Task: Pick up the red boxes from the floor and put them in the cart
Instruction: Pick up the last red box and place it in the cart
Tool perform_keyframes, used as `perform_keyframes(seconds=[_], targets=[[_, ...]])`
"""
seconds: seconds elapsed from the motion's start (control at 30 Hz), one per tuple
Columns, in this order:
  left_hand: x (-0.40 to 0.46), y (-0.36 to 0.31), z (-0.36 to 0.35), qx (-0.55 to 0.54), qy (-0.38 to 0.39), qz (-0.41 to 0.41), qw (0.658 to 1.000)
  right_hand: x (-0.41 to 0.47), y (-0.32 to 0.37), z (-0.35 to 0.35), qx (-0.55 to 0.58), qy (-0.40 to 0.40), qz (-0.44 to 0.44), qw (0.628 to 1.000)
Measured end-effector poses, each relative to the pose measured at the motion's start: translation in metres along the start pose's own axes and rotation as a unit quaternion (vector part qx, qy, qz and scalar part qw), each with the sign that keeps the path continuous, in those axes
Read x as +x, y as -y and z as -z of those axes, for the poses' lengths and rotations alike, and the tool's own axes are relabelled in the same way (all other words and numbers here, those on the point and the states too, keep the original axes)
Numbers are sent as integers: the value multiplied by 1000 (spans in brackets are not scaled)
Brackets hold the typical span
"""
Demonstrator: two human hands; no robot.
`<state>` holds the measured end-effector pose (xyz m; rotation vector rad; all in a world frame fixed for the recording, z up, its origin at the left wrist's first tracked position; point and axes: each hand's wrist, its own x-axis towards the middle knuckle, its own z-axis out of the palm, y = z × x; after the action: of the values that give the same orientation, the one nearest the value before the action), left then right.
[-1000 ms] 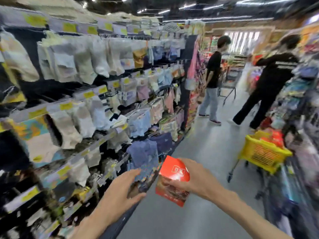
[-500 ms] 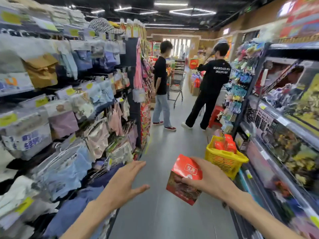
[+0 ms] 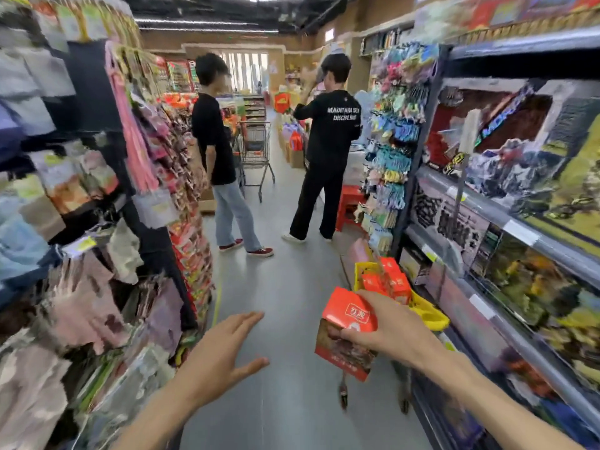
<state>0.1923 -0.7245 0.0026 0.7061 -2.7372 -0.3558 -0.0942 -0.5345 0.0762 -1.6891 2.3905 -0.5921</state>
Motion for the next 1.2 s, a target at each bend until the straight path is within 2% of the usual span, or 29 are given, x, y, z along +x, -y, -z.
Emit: perform_keyframes(seconds=[0.23,0.43,0.67,0.77,0.93,1.2], targets=[[158,92,-1,-10,13,-17,1000,165,-46,2,-8,-17,-41,999],[311,176,-18,-36,24,-70,997,287,-93,-9,-13,-66,-124,990],[502,234,-46,-45,74,-195,977,376,-152,-2,-27,-103,-269,957],[584,227,-69,-52,114,-261,957,396,-178,7,-32,-127,-326,936],[695,177,-126,-69,165,-374,910,408,-226,11,-34,-170,-411,895],[818,107,-245,-84,270,-469,837,423,-340,-31,-31,-151,-532,833]])
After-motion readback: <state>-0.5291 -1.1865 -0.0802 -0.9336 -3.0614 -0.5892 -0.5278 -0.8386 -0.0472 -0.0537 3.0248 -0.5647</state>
